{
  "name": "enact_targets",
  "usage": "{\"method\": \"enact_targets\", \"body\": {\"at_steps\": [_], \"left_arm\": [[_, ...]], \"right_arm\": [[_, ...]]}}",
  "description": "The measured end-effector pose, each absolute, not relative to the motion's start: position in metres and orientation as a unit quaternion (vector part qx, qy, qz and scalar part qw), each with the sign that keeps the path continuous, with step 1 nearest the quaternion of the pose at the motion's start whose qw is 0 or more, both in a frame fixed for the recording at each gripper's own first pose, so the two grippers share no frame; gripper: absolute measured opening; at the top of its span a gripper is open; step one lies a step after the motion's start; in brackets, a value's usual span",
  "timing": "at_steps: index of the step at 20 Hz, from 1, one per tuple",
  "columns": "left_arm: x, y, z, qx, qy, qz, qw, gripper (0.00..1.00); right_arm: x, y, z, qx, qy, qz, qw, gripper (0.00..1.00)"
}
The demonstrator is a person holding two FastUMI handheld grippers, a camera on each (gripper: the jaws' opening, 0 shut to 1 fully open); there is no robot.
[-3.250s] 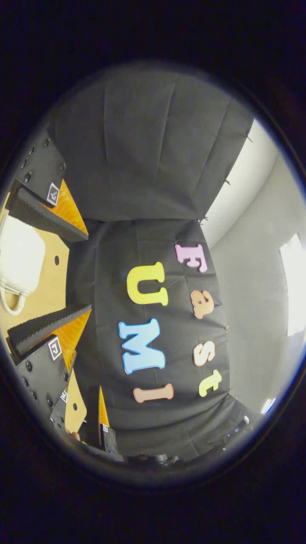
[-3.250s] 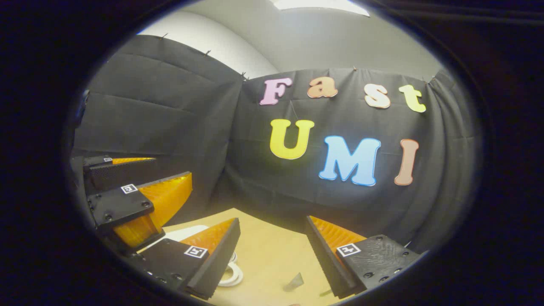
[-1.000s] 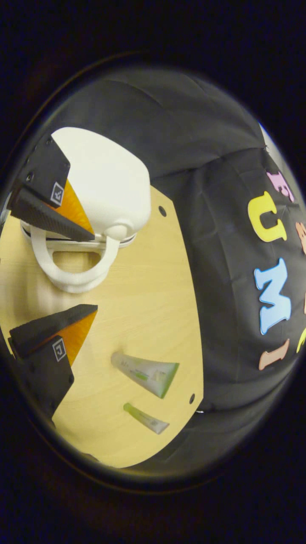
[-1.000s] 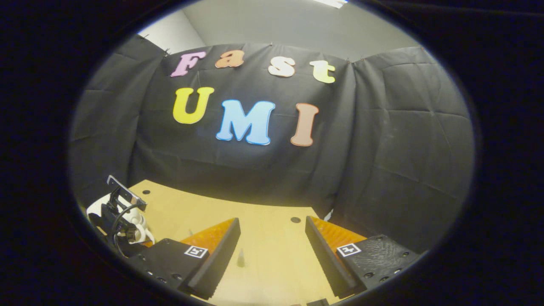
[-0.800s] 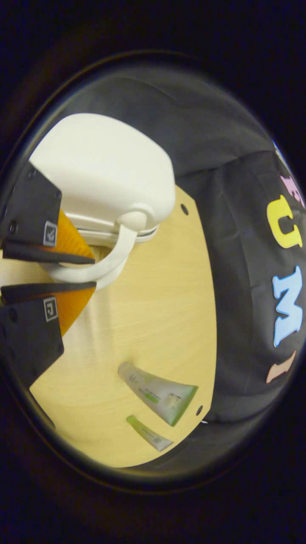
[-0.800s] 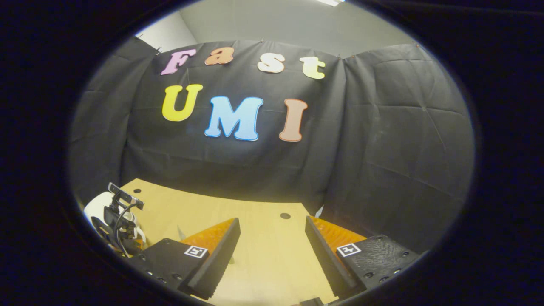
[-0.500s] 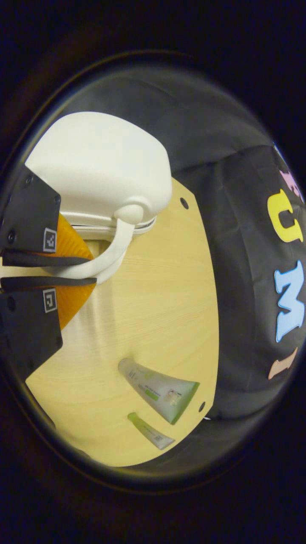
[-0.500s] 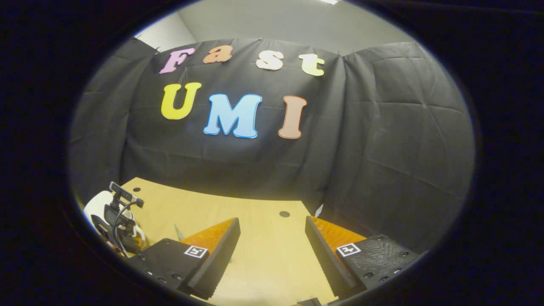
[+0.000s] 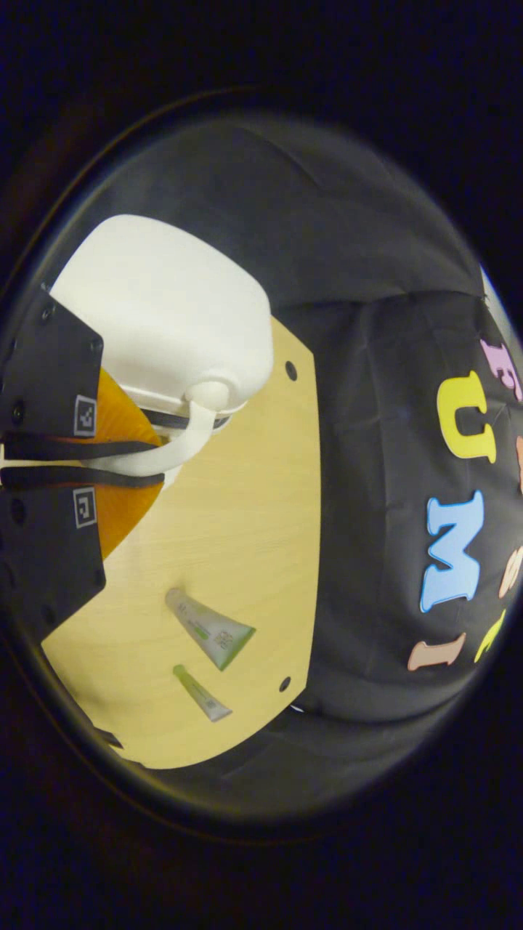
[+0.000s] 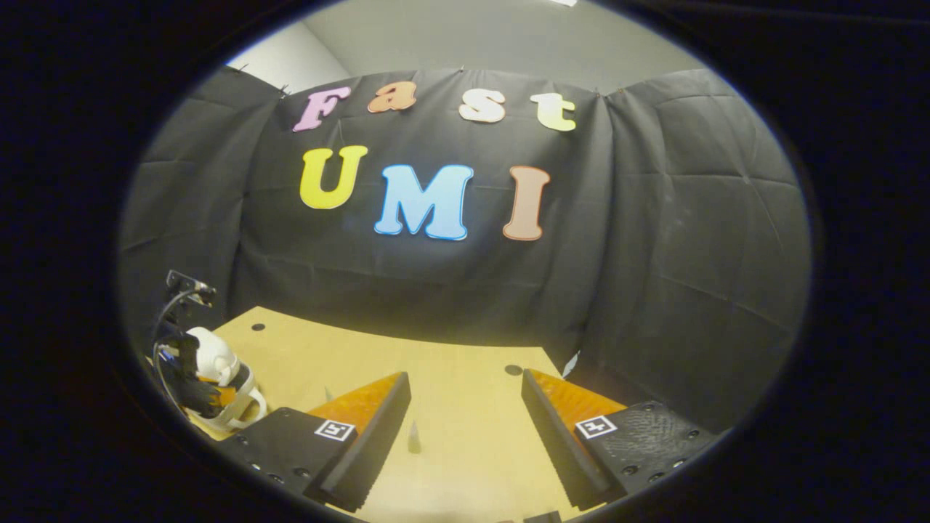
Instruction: First open the suitcase, pack the skin care products into it, and then close the suitcase.
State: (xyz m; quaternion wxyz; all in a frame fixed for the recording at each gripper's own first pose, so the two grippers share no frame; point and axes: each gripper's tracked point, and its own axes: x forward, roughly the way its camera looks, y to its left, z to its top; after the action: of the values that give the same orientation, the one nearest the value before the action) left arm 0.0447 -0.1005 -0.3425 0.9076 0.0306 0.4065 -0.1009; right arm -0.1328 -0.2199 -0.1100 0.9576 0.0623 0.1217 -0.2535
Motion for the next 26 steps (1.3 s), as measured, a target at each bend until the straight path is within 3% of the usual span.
{"method": "enact_targets", "body": {"at_steps": [5, 10, 13, 20, 26], "left_arm": [[0.06, -0.039, -0.251, 0.051, 0.365, -0.121, 0.922, 0.11], [0.094, 0.084, -0.186, 0.049, 0.34, -0.111, 0.933, 0.11], [0.135, 0.174, -0.177, 0.107, 0.328, -0.08, 0.935, 0.11], [0.214, 0.32, -0.253, 0.191, 0.369, 0.033, 0.909, 0.11], [0.211, 0.408, -0.367, 0.304, 0.422, 0.122, 0.846, 0.13]], "right_arm": [[-0.119, -0.216, -0.11, 0.075, 0.115, -0.24, 0.961, 0.94], [-0.117, -0.223, -0.11, 0.085, 0.106, -0.249, 0.959, 0.94], [-0.124, -0.231, -0.118, 0.092, 0.112, -0.263, 0.954, 0.94], [-0.146, -0.244, -0.138, 0.142, 0.134, -0.316, 0.929, 0.94], [-0.156, -0.249, -0.147, 0.152, 0.154, -0.346, 0.913, 0.94]]}}
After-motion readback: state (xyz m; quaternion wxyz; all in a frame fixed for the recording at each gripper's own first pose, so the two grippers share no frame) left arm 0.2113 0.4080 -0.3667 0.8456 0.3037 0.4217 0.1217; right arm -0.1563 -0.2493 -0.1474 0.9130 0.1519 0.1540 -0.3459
